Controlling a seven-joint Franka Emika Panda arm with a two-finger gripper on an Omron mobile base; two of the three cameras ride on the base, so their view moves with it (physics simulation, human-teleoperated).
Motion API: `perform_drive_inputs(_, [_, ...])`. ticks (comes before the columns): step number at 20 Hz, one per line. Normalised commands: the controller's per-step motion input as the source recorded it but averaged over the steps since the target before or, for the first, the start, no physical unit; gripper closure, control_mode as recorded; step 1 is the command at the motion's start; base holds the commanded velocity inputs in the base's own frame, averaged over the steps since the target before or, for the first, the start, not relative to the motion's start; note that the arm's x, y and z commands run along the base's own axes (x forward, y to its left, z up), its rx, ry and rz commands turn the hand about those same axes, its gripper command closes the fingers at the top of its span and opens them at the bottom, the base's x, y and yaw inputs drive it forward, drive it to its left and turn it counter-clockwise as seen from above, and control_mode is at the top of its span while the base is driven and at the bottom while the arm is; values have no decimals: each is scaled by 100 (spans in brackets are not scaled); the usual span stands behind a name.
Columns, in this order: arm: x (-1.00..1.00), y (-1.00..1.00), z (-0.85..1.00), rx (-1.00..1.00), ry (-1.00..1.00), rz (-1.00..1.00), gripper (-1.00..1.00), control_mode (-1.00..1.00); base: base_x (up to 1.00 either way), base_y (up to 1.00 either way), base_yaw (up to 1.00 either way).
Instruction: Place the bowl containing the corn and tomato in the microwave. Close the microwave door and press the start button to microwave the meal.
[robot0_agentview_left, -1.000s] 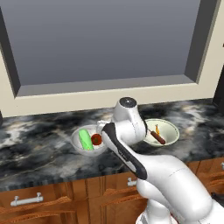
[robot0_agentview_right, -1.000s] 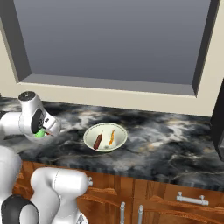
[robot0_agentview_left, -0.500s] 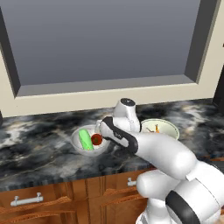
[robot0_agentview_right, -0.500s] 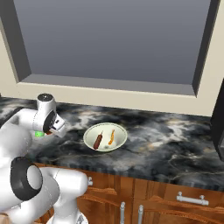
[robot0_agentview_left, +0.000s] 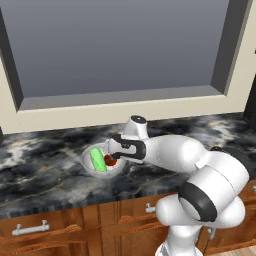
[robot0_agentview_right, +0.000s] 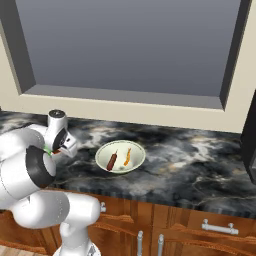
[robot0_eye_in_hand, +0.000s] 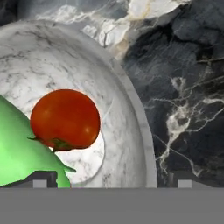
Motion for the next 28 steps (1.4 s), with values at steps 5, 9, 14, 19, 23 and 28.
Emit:
perform_drive_inputs(5, [16,11,-35,0,0,1,100,-100,0,0,0])
perform_drive_inputs(9, [6,3,-19,0,0,1,100,-100,0,0,0])
perform_drive_inputs(14, [0,0,-1,0,0,0,100,-100,0,0,0])
perform_drive_inputs(19, [-4,-13,37,3,0,-1,100,-100,0,0,0])
perform_drive_inputs(23, [-14,-51,79,0,6,-15,100,-100,0,0,0])
perform_drive_inputs(28, [-18,-78,73,1,2,-20,100,-100,0,0,0])
